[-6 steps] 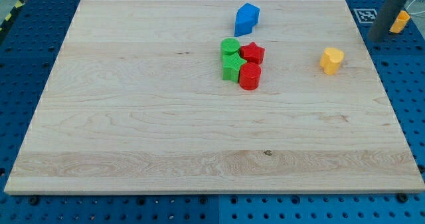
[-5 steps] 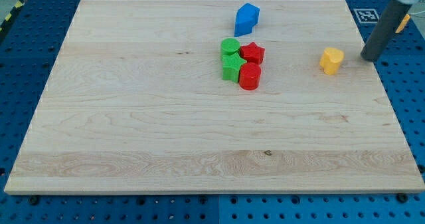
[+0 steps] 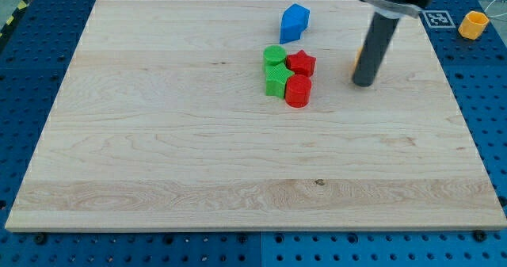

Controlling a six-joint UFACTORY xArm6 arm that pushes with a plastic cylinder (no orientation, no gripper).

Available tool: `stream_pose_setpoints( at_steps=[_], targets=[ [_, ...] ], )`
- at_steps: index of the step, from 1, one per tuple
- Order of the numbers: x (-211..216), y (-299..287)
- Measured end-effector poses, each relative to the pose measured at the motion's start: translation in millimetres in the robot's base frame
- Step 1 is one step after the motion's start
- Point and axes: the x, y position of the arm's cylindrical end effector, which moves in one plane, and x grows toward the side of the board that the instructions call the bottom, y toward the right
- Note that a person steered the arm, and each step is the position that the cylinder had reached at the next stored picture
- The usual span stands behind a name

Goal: Push the yellow heart left and up a bit

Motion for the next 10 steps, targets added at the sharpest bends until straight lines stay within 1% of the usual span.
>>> stream_pose_setpoints(
  at_steps=[1,2,3,4,5,7,9,10],
  targets=[
    [-22.7,-1.9],
    [-3.3,8.1],
    [-1.7,16.4],
    [-22.0,19.3],
    [-35.5,21.3],
    [-56.0,49.8],
    [-85.1,53.6],
    [-92.1,28.7]
  ],
)
